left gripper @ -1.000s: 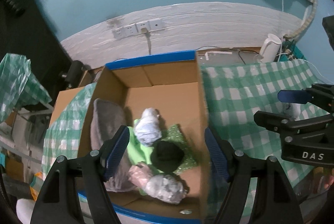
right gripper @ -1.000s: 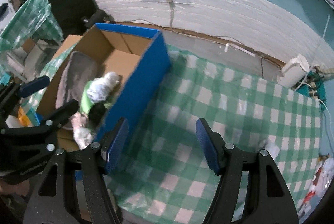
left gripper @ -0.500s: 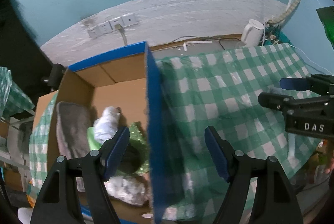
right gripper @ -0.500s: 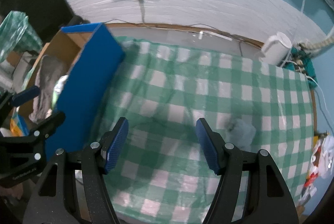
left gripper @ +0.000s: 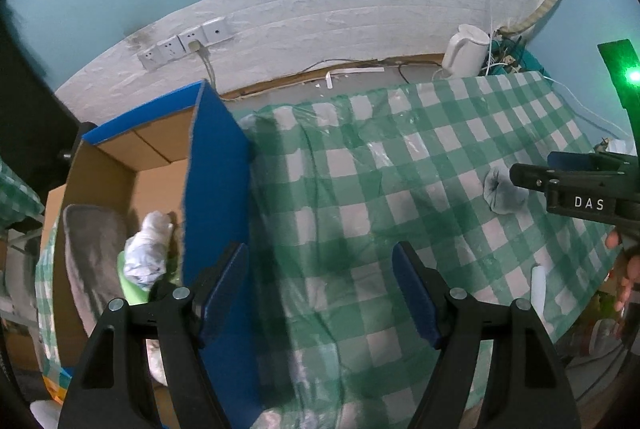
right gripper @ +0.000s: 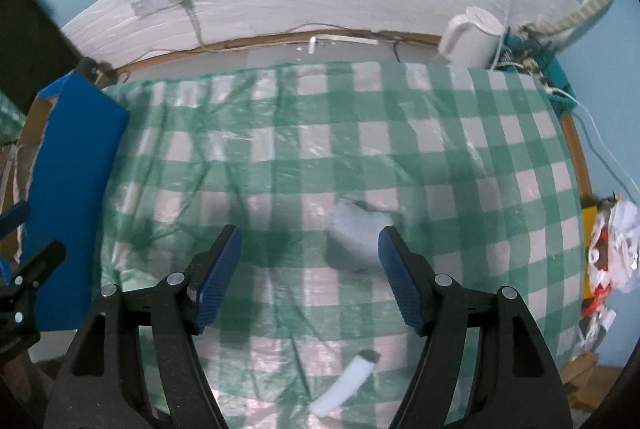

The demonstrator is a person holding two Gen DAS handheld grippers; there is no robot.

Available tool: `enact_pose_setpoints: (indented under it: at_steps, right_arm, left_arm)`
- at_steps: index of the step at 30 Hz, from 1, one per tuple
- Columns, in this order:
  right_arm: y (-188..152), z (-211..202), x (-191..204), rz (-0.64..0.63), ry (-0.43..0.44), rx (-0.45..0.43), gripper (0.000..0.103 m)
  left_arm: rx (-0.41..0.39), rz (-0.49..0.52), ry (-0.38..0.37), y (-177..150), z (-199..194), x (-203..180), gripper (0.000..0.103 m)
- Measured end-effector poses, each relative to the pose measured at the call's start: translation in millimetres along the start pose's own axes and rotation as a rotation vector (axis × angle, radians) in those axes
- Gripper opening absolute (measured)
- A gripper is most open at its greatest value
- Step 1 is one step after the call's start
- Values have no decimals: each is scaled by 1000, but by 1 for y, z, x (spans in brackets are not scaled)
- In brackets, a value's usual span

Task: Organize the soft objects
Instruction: 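Move both tools back over the table toward the grey sock, then grasp the grey sock with the right gripper while the left grasps the white foam tube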

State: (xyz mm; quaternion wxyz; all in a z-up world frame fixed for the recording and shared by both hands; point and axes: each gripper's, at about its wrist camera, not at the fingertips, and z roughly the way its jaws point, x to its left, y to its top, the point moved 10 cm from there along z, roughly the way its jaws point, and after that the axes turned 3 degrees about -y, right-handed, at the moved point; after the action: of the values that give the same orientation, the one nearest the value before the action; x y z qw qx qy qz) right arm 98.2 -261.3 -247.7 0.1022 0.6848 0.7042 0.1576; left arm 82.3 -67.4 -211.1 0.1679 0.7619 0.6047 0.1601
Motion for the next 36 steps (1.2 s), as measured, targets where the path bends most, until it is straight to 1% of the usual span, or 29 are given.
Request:
enact_pose_setpoints:
  at_steps: [4,12,28,29,31,32,34,36]
  right_arm:
    - [0,10,-14,31,-1,18,71]
    - [-5,36,-24,44,-21,67,71]
    - [-19,81,-36,16,-79,130,71]
    - [-19,82,-37,16,-79,131,70]
    - [-21,84,-36,16,-74,135,58]
    - [-21,84,-35,17,-67,138,49]
    - [-23,84,-34,18,-56,144,46]
    - [-24,83,-35,16,-45,140,36]
  left_arm:
    - [13,5,-7,0,9,-10,76]
    - [49,12,-10,-4,27,-19,76]
    - [87,51,-13,-10,49,-39,76]
    - [89,51,-14,-10,51,-40,76]
    - [93,52,-15,-10,53,-43,76]
    - [94,52,-13,-10,55,-44,76]
    - [97,54,-10,-10,57,-47,76]
    - [101,56,-8,-10,60,-49,76]
